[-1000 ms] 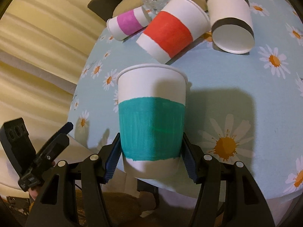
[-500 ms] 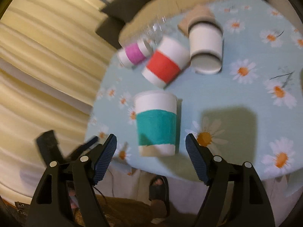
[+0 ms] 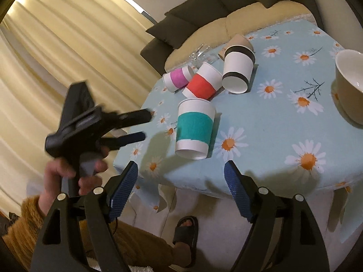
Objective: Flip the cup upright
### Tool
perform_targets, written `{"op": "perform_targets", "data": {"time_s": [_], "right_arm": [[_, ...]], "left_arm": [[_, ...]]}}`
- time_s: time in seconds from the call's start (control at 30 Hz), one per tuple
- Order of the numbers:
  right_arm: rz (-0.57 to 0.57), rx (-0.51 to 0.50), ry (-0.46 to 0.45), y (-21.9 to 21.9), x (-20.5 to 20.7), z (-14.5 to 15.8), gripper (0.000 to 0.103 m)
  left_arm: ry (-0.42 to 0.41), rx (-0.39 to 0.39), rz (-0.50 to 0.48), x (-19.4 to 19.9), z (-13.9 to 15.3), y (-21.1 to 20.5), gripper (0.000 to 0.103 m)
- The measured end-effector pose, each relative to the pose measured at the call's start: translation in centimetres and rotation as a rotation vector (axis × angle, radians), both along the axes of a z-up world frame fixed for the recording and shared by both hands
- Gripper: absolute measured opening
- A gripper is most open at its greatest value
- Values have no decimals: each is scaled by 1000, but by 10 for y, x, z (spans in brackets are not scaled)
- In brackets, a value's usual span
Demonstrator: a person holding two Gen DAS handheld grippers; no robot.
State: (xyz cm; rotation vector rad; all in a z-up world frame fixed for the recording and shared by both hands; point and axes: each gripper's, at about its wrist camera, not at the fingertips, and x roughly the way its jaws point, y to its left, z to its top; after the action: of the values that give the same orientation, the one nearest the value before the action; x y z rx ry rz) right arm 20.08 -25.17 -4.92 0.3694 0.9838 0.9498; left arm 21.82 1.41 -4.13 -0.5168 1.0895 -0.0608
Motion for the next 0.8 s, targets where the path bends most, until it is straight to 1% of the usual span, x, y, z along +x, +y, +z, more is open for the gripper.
{"op": "perform_targets", "data": {"time_s": [0.07, 0.13, 0.2, 0.33, 0.4, 0.43, 0.53, 0.63, 0.67, 0.73, 0.8], "right_arm": [[11, 20, -17, -5, -2, 4, 78], [19, 32, -25, -9, -2, 5, 78], [-4, 19, -48, -15, -3, 8, 78], [-10, 32, -56, -25, -3, 12, 78], [-15, 30, -57, -28, -2, 12, 78], [-18, 25, -63, -28, -2, 13, 78], [-14, 16, -76, -28, 0, 14, 78], [-9, 27, -76, -30, 0, 15, 78], [-6, 31, -75, -30, 1, 15, 78], [-2, 39, -69, -31, 1, 15, 78], [-1, 45, -68, -32, 2, 16, 78]], "left_arm": [[29, 6, -5, 11, -2, -10, 96], [57, 36, -11, 23, -6, -23, 96], [74, 56, -15, 29, -9, -29, 96], [168, 156, 7, 40, -24, -37, 96], [182, 176, 7, 43, -28, -38, 95], [194, 199, 10, 45, -31, -39, 95], [230, 221, 12, 52, -40, -39, 95], [229, 232, 12, 55, -41, -40, 94], [227, 242, 8, 56, -41, -42, 87], [234, 261, 6, 57, -42, -44, 78], [246, 253, 3, 60, -44, -44, 78]]}}
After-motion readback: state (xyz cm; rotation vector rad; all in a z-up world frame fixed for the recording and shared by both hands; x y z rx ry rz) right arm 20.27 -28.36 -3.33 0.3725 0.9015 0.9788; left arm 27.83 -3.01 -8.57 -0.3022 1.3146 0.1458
